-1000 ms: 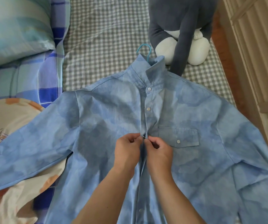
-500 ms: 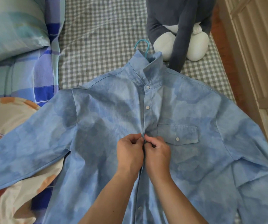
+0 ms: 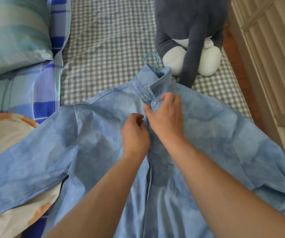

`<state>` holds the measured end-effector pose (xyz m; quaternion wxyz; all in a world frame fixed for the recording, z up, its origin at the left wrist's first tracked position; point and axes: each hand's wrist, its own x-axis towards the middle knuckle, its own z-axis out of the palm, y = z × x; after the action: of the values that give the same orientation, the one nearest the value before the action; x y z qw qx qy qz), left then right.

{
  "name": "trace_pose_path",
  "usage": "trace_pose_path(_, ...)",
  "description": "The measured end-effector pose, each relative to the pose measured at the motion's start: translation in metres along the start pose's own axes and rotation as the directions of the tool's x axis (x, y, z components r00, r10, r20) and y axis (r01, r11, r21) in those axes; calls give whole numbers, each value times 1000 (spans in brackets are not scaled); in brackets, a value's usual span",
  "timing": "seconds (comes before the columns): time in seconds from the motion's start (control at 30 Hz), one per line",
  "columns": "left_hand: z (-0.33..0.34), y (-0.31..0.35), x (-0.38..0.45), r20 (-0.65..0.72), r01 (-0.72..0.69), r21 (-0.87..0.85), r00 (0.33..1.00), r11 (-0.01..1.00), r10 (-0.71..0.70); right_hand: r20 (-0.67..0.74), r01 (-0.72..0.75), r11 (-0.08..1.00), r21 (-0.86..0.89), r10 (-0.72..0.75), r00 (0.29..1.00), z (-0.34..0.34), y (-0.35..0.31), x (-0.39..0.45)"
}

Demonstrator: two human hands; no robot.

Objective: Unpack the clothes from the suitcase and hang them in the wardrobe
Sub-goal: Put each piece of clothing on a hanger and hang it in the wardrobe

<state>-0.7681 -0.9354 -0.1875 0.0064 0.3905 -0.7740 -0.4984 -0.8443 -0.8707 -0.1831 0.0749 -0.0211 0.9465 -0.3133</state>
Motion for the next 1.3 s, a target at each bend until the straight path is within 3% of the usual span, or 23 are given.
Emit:
trace_pose_path(0.07, 10, -8, 7, 49, -57, 113, 997, 992, 51, -19, -118, 993, -30, 117, 993, -3, -5, 27)
trace_pose_path(0.13, 14, -16, 10, 94, -101, 192, 992, 976, 84, 102, -313, 950, -5, 311, 945, -5, 14, 57)
trace_pose_path(0.2, 13, -21, 11, 120, -123, 219, 988, 968, 98, 162, -519, 834, 185, 495, 854, -18, 40, 74)
trace_pose_path(0.27, 11, -26, 14, 111, -86, 214, 992, 973, 63, 96, -596, 751, 285, 596, 797, -31, 67, 71)
trace_pose_path(0.37, 17, -25, 19, 84, -6, 220, 996, 976, -13, 53, -561, 803, 202, 563, 824, -37, 84, 41)
trace_pose_path(0.43, 27, -20, 15, 86, -44, 249, 996, 968, 23, 201, -499, 826, 263, 459, 866, -27, 76, 11)
trace_pose_path(0.53, 33, -17, -8, 82, -252, 358, 968, 899, 239, 417, -504, 792, 344, 351, 838, -13, 57, -20)
trace_pose_path(0.63, 23, -27, -23, 199, -260, 258, 957, 930, 212, 376, -514, 743, 429, 371, 849, -6, 58, -30)
trace_pose_path(0.7, 16, -34, -19, 174, -193, 186, 972, 964, 161, 323, -525, 734, 430, 418, 849, 0, 66, -32)
trace_pose_path(0.8, 18, -29, -3, 55, -117, 329, 993, 937, 105, 339, -600, 584, 547, 500, 797, 4, 70, -41)
trace_pose_path(0.87, 28, -20, 4, 43, -107, 547, 994, 830, 100, 385, -640, 369, 674, 564, 731, -2, 70, -46)
trace_pose_path(0.93, 37, -14, 11, 24, -79, 681, 996, 728, 85, 432, -651, 257, 714, 570, 699, -10, 70, -52)
trace_pose_path(1.0, 43, -13, 18, 13, -46, 707, 999, 706, 52, 415, -619, 266, 739, 544, 729, -17, 71, -57)
trace_pose_path(1.07, 44, -10, 22, 34, -27, 666, 999, 746, 5, 378, -582, 308, 752, 522, 765, -21, 68, -59)
trace_pose_path(1.17, 29, 1, 20, 27, -21, 391, 1000, 920, 11, 328, -546, 402, 735, 494, 805, -21, 57, -61)
trace_pose_path(1.3, -2, 22, -4, 43, 15, 34, 999, 999, -17, 233, -405, 572, 713, 351, 907, -24, 36, -61)
